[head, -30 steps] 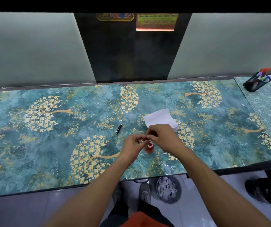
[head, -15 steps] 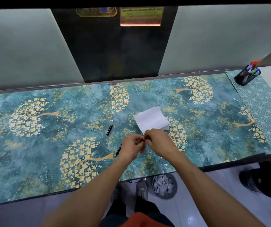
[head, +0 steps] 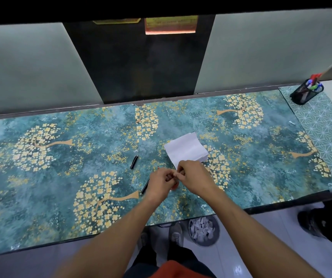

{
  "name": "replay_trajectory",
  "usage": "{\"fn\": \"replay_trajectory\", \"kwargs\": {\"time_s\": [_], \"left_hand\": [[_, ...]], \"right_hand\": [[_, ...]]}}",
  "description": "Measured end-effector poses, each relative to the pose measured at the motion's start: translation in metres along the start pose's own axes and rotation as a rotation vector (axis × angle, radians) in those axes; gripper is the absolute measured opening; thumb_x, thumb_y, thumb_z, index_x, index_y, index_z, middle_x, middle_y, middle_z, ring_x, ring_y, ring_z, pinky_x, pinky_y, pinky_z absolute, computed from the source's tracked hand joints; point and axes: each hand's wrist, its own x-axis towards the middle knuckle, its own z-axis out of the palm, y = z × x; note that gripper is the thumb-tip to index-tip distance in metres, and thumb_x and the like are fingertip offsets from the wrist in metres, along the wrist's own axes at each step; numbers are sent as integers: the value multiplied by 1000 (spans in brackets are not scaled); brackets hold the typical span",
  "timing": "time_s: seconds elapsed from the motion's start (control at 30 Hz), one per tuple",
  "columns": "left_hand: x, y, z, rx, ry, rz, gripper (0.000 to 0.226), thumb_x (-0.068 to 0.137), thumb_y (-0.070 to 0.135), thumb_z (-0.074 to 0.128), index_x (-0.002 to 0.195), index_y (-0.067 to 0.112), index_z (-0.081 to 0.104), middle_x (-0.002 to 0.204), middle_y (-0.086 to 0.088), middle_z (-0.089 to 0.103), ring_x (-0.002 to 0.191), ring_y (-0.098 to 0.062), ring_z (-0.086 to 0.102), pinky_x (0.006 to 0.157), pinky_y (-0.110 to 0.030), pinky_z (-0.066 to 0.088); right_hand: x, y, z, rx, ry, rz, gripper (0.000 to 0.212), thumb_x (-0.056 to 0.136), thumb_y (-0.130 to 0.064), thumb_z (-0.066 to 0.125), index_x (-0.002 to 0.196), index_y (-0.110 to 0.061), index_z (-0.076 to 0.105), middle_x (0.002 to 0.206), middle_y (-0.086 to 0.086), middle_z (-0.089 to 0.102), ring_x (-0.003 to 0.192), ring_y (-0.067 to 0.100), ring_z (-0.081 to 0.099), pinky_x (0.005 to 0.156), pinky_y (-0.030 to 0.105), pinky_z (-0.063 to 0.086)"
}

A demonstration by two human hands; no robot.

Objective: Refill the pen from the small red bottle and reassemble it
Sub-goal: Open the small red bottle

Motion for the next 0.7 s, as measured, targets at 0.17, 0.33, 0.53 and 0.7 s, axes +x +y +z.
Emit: {"fn": "replay_trajectory", "kwargs": {"time_s": [0.17,0.33,0.53,0.7], "left_hand": [[1,-3,1,34,-3,-7,9,81,4,70,73,7,73,59,9,56,53,-5,52,57,-21,44],[0,0,0,63,-5,5,14,80,1,67,68,9,70,58,11,53,61,5,55,54,-11,38],[1,-2,0,78,-1,8,10,83,4,68,74,6,71,61,9,53,57,-5,52,56,-17,43],[0,-3,0,76,1,13,9,84,6,68,76,3,72,60,10,52,55,-5,51,55,-14,39]], "right_hand": [[0,-1,0,-27,-34,-55,12,98,-26,63,103,-17,69,103,6,71,96,29,66,77,38,50],[1,-2,2,-52,-10,24,25,100,-39,59,90,-17,66,87,6,72,83,29,66,67,37,49],[-4,0,0,38,-13,-48,15,96,-32,67,104,-20,68,100,1,72,92,24,67,76,37,53],[-4,-2,0,-19,-19,-62,12,99,-27,62,103,-18,69,102,4,72,96,28,66,78,38,51]]}}
